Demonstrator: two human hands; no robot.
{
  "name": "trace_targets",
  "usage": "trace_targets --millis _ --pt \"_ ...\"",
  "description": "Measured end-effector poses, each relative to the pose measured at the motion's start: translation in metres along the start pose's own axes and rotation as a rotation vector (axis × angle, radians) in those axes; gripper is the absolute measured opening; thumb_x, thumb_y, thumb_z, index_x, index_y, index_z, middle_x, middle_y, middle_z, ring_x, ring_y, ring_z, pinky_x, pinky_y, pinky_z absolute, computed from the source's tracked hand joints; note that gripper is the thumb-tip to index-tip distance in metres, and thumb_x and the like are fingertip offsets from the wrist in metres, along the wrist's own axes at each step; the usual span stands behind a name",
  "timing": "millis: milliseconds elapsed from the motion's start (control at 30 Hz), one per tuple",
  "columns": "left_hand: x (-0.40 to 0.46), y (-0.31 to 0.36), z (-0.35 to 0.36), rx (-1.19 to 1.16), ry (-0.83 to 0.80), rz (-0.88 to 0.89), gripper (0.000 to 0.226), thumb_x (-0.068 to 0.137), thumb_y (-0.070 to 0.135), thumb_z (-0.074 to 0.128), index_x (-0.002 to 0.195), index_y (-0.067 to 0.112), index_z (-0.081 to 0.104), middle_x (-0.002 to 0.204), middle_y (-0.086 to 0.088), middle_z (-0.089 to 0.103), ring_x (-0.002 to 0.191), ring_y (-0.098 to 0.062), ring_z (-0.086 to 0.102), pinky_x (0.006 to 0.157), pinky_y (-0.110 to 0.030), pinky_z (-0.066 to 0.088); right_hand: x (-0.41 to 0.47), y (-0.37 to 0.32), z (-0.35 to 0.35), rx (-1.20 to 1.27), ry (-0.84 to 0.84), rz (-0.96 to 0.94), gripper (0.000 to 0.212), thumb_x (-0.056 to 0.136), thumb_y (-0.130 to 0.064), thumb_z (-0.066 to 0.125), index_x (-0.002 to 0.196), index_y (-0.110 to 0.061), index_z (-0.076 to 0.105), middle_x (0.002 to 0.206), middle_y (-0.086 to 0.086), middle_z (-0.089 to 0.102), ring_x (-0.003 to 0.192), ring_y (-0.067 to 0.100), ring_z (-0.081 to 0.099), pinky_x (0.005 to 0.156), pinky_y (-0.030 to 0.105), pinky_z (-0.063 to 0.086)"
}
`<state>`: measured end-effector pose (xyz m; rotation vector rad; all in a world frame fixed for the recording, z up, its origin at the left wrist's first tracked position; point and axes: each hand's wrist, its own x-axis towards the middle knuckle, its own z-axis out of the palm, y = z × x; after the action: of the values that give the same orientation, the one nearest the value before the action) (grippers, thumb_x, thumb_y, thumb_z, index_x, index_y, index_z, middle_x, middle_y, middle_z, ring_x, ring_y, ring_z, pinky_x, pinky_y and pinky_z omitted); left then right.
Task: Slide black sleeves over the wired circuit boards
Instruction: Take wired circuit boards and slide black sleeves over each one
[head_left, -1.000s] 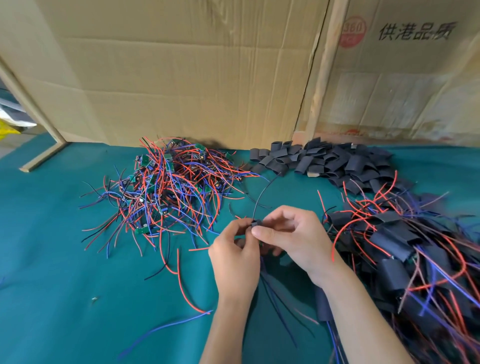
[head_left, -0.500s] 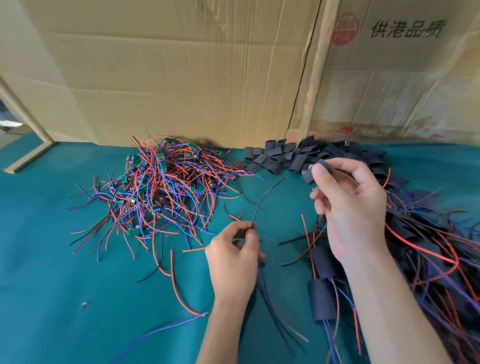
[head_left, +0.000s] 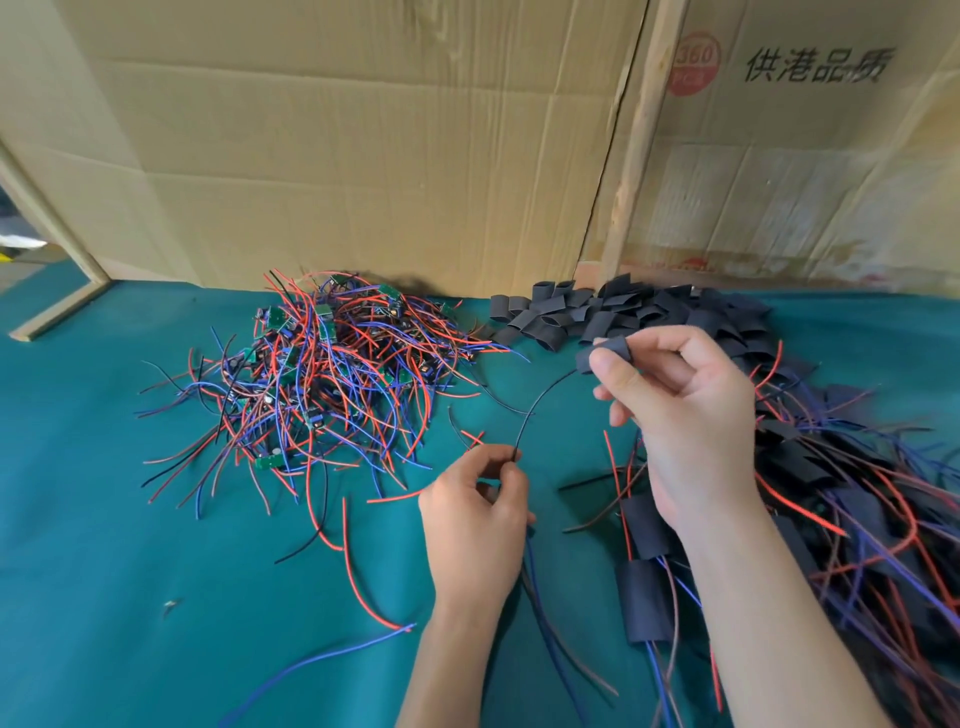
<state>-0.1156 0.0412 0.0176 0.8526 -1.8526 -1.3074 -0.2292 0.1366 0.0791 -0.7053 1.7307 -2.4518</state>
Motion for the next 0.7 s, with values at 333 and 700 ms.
trace_targets --millis 333,700 --pt "0.002 0.000 0.001 0.000 0.019 -0.020 0.021 0.085 0.005 0.062 0.079 0.023 0.071 0.053 0.011 0.066 0.046 -0.006 0.066 0.055 -0.014 0.047 0.002 -0.006 -0.007 -0.038 -0.003 -0.031 0.022 0.073 -0.011 0.083 0.084 -0.015 0.064 0.078 0.007 0.077 0.057 0.020 0.064 0.055 0.025 0.049" --pt "0.002 -0.005 0.003 -0.146 -0.077 0.069 0.020 0.092 0.006 0.067 0.089 0.025 0.075 0.073 0.006 0.072 0.058 -0.009 0.072 0.051 -0.016 0.048 -0.005 0.015 -0.001 -0.187 -0.106 0.108 0.026 0.077 -0.003 0.085 0.091 -0.010 0.064 0.080 0.007 0.078 0.061 0.017 0.068 0.051 0.022 0.049"
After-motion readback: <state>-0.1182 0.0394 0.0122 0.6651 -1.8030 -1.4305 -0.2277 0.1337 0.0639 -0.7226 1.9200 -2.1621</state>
